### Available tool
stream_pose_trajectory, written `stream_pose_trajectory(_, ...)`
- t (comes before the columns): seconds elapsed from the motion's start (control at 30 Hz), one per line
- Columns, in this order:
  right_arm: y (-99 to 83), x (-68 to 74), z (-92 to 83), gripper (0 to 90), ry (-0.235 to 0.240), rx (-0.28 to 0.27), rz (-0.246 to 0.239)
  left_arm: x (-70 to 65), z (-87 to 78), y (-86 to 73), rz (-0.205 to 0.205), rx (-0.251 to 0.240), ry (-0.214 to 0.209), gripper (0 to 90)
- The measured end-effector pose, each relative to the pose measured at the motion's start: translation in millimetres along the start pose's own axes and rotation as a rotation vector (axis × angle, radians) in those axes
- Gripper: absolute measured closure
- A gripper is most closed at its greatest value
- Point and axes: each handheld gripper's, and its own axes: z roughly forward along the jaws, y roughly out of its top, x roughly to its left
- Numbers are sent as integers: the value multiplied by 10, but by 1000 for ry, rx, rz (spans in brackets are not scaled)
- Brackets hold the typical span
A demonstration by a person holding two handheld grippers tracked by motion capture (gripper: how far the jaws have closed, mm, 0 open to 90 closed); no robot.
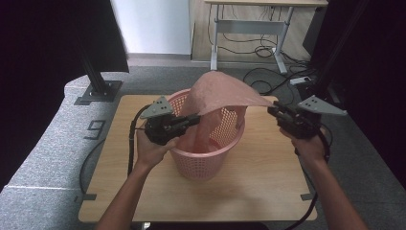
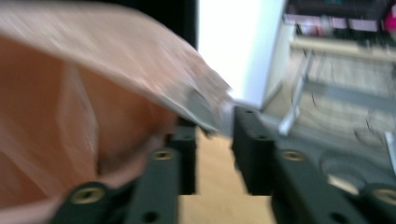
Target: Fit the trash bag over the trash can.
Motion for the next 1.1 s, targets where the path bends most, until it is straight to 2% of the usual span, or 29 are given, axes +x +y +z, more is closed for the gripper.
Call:
stream_pose_trajectory(0.1, -274, 28, 91, 590, 31, 42, 45, 7, 4, -17, -2, 7, 0, 900)
stream_pose_trajectory(0.2, -365, 52, 73, 582, 51, 40, 62, 13, 1, -25, -5, 8, -1, 899)
stream_pose_trajectory(0.23, -414, 95, 29, 580, 90, 25, 71, 12, 0, -25, -4, 8, -1, 899)
stream_pose_trajectory(0.27, -414, 95, 29, 580, 90, 25, 71, 12, 0, -25, -4, 8, -1, 899)
stream_pose_trajectory(0.4, -346, 270, -49, 551, 169, -18, 13, 7, 14, -24, -6, 7, -2, 899)
stream_pose_trajectory(0.43, -346, 270, -49, 551, 169, -18, 13, 7, 14, -24, -6, 7, -2, 899)
stream_pose_trajectory(0.5, -290, 333, -18, 531, 203, -25, -1, 2, 23, -23, -6, 7, -3, 899)
stream_pose_trajectory(0.57, -239, 386, 46, 508, 212, -21, -11, -2, 31, -22, -6, 8, -4, 899)
stream_pose_trajectory(0.6, -201, 426, 136, 482, 222, -15, -17, -1, 34, -20, -5, 8, -4, 899)
stream_pose_trajectory(0.63, -201, 426, 136, 482, 222, -15, -17, 1, 36, -19, -5, 8, -4, 899)
stream_pose_trajectory(0.73, -161, 503, 348, 479, 238, 4, -22, 16, 31, -16, -6, 4, -2, 899)
stream_pose_trajectory(0.8, -143, 549, 431, 551, 240, -1, -42, 21, 26, -16, -7, 3, 0, 899)
stream_pose_trajectory(0.87, -126, 594, 474, 710, 223, -13, -90, 29, 11, -21, -6, -3, 3, 899)
stream_pose_trajectory(0.9, -126, 594, 474, 710, 223, -13, -90, 33, 1, -26, -6, -7, 5, 899)
stream_pose_trajectory(0.97, -104, 607, 481, 846, 219, -17, -103, 41, -29, -36, -6, -14, 11, 900)
stream_pose_trajectory(1.0, -79, 596, 450, 883, 208, -18, -116, 46, -49, -41, -8, -20, 13, 900)
stream_pose_trajectory(1.1, -51, 554, 385, 885, 200, -26, -118, 75, -121, -48, -17, -41, 22, 900)
